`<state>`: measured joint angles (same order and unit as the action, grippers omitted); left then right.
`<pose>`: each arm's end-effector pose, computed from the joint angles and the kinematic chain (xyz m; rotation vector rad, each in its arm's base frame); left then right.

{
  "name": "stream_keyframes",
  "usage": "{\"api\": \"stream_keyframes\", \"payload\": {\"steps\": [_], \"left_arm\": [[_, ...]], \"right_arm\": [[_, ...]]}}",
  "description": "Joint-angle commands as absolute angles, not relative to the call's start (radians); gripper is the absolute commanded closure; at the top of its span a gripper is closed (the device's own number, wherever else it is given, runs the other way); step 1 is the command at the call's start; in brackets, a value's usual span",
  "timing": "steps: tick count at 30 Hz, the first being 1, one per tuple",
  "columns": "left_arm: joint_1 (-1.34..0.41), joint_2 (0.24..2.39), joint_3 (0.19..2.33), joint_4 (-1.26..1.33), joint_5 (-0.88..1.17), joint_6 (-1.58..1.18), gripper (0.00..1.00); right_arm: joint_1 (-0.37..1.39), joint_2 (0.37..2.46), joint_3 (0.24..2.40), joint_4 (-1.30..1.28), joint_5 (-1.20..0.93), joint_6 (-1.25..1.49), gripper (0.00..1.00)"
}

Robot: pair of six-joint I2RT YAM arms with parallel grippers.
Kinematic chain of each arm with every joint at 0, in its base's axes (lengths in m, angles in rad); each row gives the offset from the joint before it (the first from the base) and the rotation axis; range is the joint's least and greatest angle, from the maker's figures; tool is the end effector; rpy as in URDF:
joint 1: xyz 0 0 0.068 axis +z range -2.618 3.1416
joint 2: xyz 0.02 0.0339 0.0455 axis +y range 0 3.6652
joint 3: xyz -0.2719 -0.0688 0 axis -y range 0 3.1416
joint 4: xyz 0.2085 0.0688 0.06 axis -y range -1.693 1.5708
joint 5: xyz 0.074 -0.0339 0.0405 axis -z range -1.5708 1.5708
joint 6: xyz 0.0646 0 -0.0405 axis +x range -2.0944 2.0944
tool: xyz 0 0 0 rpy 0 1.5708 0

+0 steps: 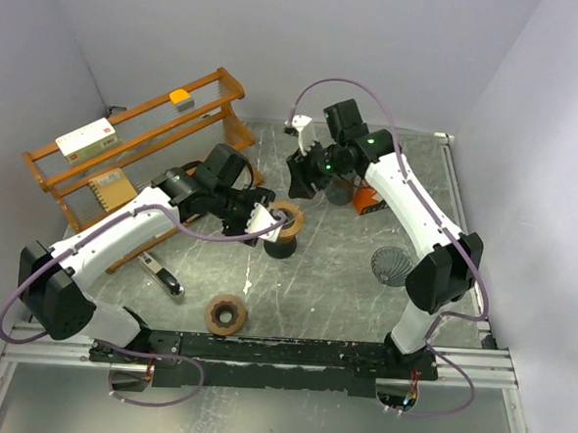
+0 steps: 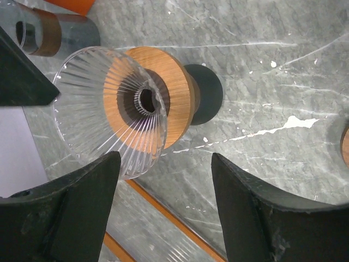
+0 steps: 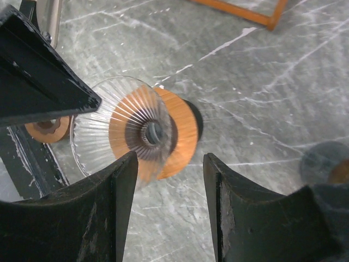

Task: Place the coffee filter in the dripper
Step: Adjust the coffee dripper in the dripper holder.

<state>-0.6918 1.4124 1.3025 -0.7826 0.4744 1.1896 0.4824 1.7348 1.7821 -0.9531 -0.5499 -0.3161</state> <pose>0.1917 -0.1972 0.3164 2.0203 1.2248 -0.3470 0.2939 0.1920 0.3500 -1.1602 2.1423 0.7512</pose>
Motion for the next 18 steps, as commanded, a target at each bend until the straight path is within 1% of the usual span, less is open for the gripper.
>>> {"api": "stream_keyframes", "payload": {"steps": [1, 3, 8, 11, 14, 18], "left_arm": [[-0.718, 1.43, 1.347, -0.816, 0.445, 1.231, 0.23], [-0.723, 1.436, 1.349, -0.819, 0.434, 1.237, 0.26], [-0.743, 1.457, 1.372, -0.828, 0.407, 1.243, 0.35], [-0.754, 1.479, 1.392, -0.838, 0.4, 1.253, 0.4], [-0.767, 1.502, 1.414, -0.854, 0.38, 1.255, 0.48], [-0.774, 1.514, 1.422, -0.866, 0.355, 1.27, 0.56]], "right_arm": [[0.549, 1.753, 1.773, -0.982, -0.501, -0.332, 0.49], [0.567, 1.76, 1.765, -0.977, -0.471, -0.327, 0.5], [0.577, 1.779, 1.759, -0.961, -0.392, -0.308, 0.61], [0.578, 1.78, 1.75, -0.955, -0.377, -0.306, 0.64], [0.578, 1.78, 1.742, -0.951, -0.365, -0.306, 0.67], [0.578, 1.774, 1.727, -0.945, -0.346, -0.307, 0.71]]}}
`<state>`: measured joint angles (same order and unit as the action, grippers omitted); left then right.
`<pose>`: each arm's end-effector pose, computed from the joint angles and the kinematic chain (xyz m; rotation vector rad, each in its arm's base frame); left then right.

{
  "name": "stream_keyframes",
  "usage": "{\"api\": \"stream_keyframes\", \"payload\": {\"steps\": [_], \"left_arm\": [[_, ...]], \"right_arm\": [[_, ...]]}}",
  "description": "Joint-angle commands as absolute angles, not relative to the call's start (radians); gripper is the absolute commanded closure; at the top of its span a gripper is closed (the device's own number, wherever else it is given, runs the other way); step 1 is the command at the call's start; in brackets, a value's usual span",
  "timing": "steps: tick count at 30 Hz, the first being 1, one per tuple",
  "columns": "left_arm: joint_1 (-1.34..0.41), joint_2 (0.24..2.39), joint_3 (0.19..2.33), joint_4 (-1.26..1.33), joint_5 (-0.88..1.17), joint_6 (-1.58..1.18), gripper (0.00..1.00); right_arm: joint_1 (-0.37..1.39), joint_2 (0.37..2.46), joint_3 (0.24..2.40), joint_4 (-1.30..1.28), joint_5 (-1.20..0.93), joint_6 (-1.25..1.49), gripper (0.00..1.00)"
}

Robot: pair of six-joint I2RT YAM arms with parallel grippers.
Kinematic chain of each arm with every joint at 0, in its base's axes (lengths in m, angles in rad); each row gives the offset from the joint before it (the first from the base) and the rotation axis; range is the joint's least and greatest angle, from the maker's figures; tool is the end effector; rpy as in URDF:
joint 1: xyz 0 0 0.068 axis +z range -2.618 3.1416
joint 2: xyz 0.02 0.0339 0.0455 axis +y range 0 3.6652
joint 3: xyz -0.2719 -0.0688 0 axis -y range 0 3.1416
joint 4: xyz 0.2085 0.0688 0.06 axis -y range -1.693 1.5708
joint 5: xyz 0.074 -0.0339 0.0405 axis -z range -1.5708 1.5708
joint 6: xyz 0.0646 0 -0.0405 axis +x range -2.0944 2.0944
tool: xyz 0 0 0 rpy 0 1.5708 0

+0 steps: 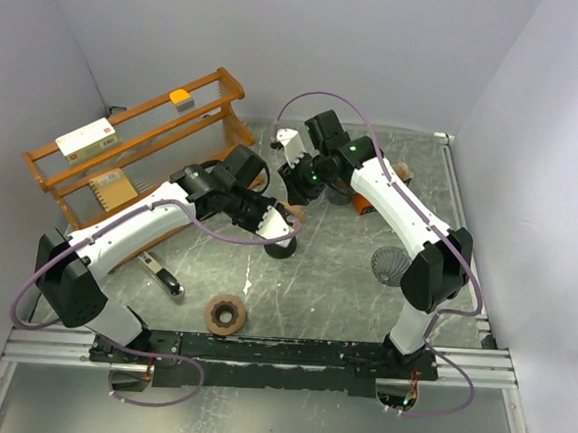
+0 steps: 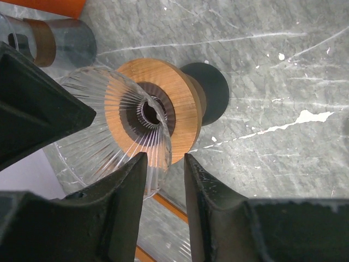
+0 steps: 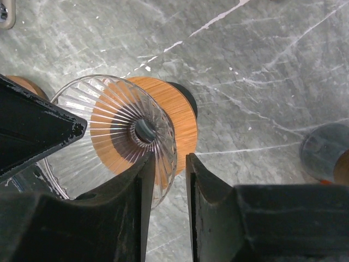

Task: Place the coffee filter in the dripper
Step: Adjust the coffee dripper in the dripper holder.

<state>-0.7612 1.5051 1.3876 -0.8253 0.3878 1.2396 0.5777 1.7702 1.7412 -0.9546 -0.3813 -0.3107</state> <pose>0.1966 -0.2211 0.3117 2.1304 1.1825 -0.2768 0.2870 0.2158 0.3224 -1.2297 2.2378 0.5902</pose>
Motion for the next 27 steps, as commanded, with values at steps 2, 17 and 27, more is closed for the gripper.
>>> {"api": "stream_keyframes", "payload": {"steps": [2, 17, 27], "left_arm": [[-0.778, 1.517, 1.423, -0.871, 0.342, 1.272, 0.6], [-0.792, 1.534, 1.401, -0.883, 0.338, 1.275, 0.82], [-0.793, 1.562, 1.345, -0.88, 0.32, 1.27, 0.9]], "right_arm": [[0.578, 1.768, 1.716, -0.942, -0.341, -0.308, 0.73], [0.578, 1.731, 1.623, -0.894, -0.33, -0.32, 0.82], [0.578, 1.726, 1.542, -0.858, -0.326, -0.327, 0.87]]}}
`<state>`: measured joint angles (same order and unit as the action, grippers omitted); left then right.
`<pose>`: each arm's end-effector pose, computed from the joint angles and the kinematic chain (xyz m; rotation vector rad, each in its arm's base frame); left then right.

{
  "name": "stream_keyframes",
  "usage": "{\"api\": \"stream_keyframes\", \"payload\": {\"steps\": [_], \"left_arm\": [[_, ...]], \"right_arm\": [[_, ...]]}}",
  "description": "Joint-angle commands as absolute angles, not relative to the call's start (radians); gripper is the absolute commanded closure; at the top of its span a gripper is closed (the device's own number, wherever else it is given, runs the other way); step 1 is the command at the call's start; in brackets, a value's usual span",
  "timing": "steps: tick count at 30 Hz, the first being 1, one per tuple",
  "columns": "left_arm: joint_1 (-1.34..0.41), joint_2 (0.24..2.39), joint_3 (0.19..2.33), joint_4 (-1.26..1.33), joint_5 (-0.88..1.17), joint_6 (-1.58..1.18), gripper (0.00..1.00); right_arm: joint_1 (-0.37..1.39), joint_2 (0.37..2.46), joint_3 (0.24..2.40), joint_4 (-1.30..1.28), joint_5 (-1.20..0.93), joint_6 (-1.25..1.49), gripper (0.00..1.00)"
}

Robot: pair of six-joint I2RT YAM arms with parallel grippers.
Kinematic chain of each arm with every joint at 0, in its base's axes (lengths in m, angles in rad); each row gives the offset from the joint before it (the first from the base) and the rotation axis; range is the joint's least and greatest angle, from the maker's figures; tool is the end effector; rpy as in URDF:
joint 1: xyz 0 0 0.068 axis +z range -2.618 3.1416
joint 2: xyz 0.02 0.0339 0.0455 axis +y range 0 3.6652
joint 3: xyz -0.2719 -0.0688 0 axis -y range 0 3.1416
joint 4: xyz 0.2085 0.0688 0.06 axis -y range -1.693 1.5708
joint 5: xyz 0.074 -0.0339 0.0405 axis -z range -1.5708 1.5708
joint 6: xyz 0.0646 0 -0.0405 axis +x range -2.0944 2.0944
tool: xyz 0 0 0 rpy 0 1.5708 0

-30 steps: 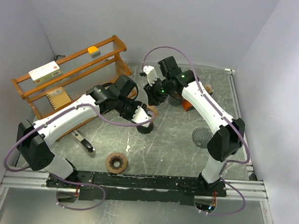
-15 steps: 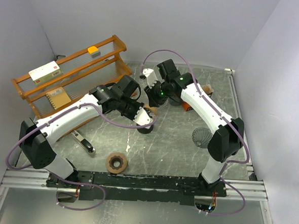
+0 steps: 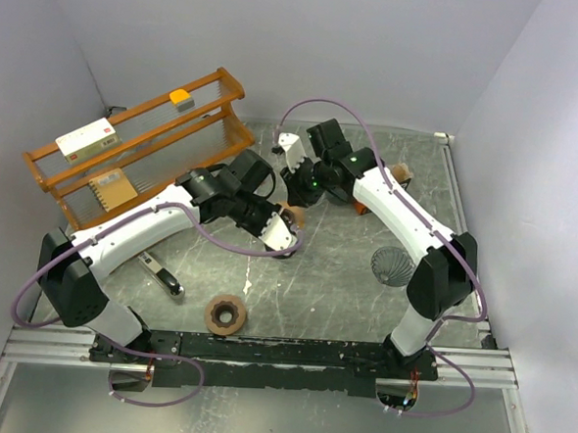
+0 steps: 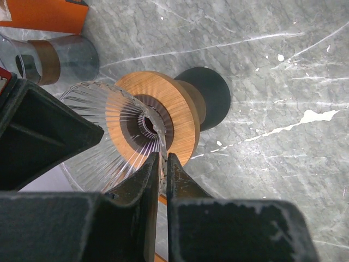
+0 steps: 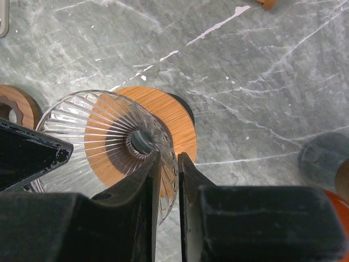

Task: Place the coffee filter in the dripper
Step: Adjust the coffee dripper in the dripper holder.

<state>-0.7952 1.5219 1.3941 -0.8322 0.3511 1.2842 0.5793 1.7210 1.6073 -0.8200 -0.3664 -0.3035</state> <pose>0.1930 -0.2286 0.3077 2.1900 1.1269 -0.2355 0.2840 0.2135 0.3103 -1.2072 2.1970 0.5726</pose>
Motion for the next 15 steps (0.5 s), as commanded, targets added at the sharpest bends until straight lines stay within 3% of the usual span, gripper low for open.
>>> {"api": "stream_keyframes", "payload": {"steps": [1, 15], "left_arm": [[-0.792, 1.567, 1.343, -0.881, 0.32, 1.266, 0.91], [-0.793, 1.649, 1.407, -0.924, 0.328, 1.22, 0.9]], "right_arm": [[0.578, 1.723, 1.535, -0.853, -0.326, -0.327, 0.87], [0.578, 1.731, 1.452, -0.807, -0.299, -0.346, 0.88]]}}
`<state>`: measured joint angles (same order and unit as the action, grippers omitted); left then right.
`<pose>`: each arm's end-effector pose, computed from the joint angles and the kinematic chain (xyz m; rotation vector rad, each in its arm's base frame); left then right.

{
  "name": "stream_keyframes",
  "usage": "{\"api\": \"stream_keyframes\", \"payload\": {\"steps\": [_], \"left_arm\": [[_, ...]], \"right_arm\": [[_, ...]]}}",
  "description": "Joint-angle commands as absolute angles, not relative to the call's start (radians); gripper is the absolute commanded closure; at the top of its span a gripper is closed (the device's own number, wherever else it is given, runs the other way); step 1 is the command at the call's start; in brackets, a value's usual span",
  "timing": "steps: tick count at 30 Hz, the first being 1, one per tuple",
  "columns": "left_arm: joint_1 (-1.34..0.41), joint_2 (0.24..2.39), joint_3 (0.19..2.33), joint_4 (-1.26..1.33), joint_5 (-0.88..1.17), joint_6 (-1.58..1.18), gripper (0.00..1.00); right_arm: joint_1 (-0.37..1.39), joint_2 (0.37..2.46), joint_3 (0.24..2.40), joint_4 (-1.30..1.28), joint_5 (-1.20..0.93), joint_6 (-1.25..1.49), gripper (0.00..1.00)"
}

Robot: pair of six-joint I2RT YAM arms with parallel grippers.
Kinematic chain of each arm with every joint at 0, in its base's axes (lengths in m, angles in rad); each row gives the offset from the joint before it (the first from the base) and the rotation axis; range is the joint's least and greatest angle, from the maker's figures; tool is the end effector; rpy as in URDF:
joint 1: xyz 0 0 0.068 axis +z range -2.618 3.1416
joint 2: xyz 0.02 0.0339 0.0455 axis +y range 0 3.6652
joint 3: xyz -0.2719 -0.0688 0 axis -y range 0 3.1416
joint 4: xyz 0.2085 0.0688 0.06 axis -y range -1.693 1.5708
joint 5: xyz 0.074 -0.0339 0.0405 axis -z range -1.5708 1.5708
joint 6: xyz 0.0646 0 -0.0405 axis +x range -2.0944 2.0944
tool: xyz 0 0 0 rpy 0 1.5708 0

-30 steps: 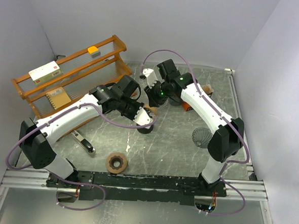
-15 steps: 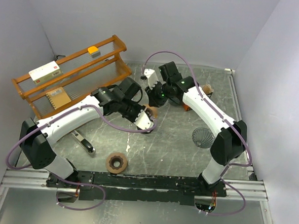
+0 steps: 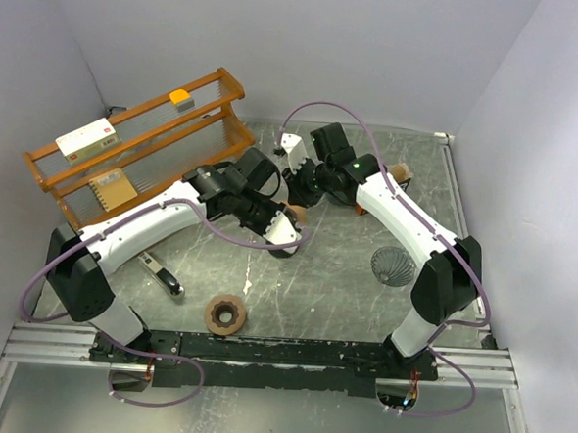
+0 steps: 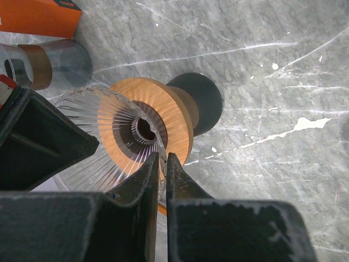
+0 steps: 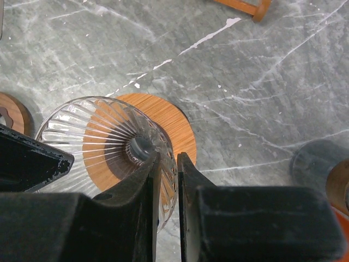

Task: Place the coffee filter in the dripper
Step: Adjust the coffee dripper in the dripper holder.

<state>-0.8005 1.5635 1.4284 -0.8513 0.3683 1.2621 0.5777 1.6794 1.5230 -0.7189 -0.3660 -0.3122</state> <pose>0.1969 -0.2364 0.3048 2.1987 1.1545 -0.2790 0.2813 0.2110 0.3075 -1.1991 2.1340 0.5652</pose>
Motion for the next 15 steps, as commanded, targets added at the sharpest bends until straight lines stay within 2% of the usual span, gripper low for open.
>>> {"api": "stream_keyframes", "payload": {"steps": [1, 15], "left_arm": [[-0.792, 1.65, 1.411, -0.927, 0.328, 1.217, 0.9], [-0.784, 1.666, 1.466, -0.949, 0.338, 1.187, 0.89]], "right_arm": [[0.578, 1.733, 1.451, -0.808, -0.298, -0.348, 0.88], [0.574, 1.752, 1.392, -0.787, -0.275, -0.362, 0.89]]}}
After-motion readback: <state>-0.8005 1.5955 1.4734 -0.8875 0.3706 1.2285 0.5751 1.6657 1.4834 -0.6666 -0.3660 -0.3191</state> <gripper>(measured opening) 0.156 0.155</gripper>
